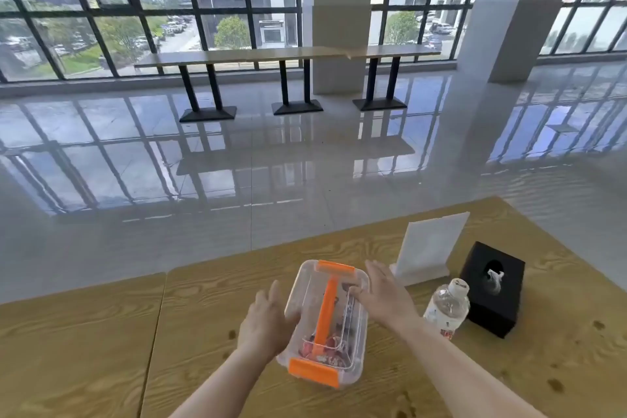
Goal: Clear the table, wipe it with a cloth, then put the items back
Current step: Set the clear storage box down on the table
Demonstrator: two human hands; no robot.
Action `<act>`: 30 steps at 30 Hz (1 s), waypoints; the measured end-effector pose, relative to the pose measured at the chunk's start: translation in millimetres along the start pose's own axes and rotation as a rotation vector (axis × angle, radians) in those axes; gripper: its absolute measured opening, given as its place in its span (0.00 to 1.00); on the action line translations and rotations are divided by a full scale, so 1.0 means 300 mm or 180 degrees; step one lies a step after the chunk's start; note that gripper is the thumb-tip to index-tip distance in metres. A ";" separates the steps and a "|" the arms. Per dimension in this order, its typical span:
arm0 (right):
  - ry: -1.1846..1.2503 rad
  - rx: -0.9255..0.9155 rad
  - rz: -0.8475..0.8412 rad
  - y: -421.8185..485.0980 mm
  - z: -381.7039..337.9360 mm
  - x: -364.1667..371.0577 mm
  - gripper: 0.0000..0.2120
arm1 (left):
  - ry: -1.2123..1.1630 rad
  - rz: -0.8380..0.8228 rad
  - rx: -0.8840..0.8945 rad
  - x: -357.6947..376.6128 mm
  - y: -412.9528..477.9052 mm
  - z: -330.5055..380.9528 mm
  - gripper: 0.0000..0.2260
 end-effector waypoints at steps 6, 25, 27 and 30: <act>0.0666 0.0798 -0.0482 0.019 0.081 0.075 0.25 | -0.0579 -0.0294 -0.0352 0.090 0.012 -0.025 0.13; 0.1350 0.0653 -0.0415 0.037 0.012 0.137 0.04 | -0.1878 0.0129 -0.0922 0.052 -0.047 -0.128 0.10; 0.1316 0.0542 -0.0437 0.042 -0.020 0.140 0.03 | -0.1882 0.0189 -0.0921 0.026 -0.055 -0.143 0.09; 0.1221 0.0339 -0.0492 0.055 -0.090 0.155 0.02 | -0.1828 0.0347 -0.1004 -0.013 -0.071 -0.203 0.10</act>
Point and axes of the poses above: each hand's wrist, its own y-axis towards the middle knuckle, its own x-axis out of the palm, z = x × y, the point moved 7 cm from there along y, towards the middle knuckle, and after that the axes turned 6 degrees about z, right-handed, at the moved point
